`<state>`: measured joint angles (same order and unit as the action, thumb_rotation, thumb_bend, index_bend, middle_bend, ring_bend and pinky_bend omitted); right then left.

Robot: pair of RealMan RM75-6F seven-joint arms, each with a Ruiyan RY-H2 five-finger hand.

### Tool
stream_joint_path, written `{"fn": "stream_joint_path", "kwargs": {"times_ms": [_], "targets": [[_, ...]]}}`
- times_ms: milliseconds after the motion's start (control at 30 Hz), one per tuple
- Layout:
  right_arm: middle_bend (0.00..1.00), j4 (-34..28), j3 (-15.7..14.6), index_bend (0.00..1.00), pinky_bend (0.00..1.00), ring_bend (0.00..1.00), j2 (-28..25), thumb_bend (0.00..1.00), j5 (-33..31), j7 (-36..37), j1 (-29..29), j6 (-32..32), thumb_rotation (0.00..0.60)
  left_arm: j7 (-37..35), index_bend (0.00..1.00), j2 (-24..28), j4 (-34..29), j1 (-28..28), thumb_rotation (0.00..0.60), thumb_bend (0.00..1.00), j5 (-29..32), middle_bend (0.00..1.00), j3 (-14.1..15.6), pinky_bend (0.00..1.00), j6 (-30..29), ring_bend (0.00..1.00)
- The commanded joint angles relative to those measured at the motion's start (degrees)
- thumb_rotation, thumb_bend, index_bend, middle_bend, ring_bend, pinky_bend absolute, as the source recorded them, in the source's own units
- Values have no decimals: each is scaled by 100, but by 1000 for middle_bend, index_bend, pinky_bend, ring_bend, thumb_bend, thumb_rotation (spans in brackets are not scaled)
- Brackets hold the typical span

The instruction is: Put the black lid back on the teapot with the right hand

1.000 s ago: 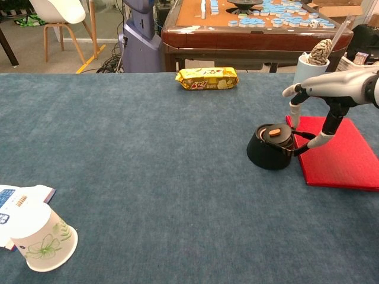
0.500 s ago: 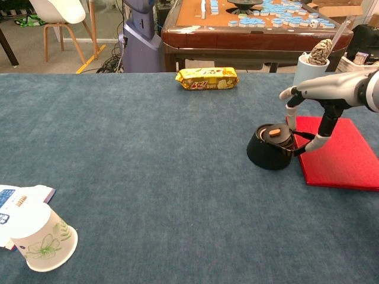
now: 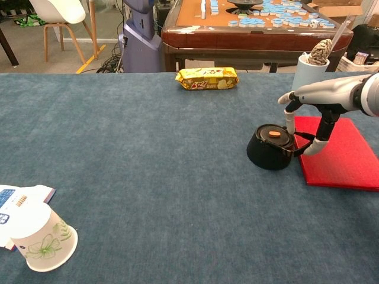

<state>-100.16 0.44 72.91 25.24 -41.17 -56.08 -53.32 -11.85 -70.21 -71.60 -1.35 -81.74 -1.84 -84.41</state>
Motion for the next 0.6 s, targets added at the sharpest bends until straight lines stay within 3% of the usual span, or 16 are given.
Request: {"fn": "stream_joint_path", "kwargs": {"times_ms": [33, 300, 600], "targets": [[0, -10, 13, 410, 0, 0, -3, 133, -2, 42, 0, -5, 600, 10, 0, -2, -5, -15, 600, 384, 2, 0, 2, 0, -17, 0], [0, -396, 286, 409, 0, 0, -390, 130, 622, 737, 243, -58, 600, 80, 0, 52, -104, -45, 600, 384, -1, 0, -8, 0, -73, 0], [0, -710, 296, 410, 0, 0, -860, 126, 1131, 1245, 584, -131, 600, 377, 0, 156, -427, -47, 600, 384, -54, 0, -4, 0, -149, 0]]}}
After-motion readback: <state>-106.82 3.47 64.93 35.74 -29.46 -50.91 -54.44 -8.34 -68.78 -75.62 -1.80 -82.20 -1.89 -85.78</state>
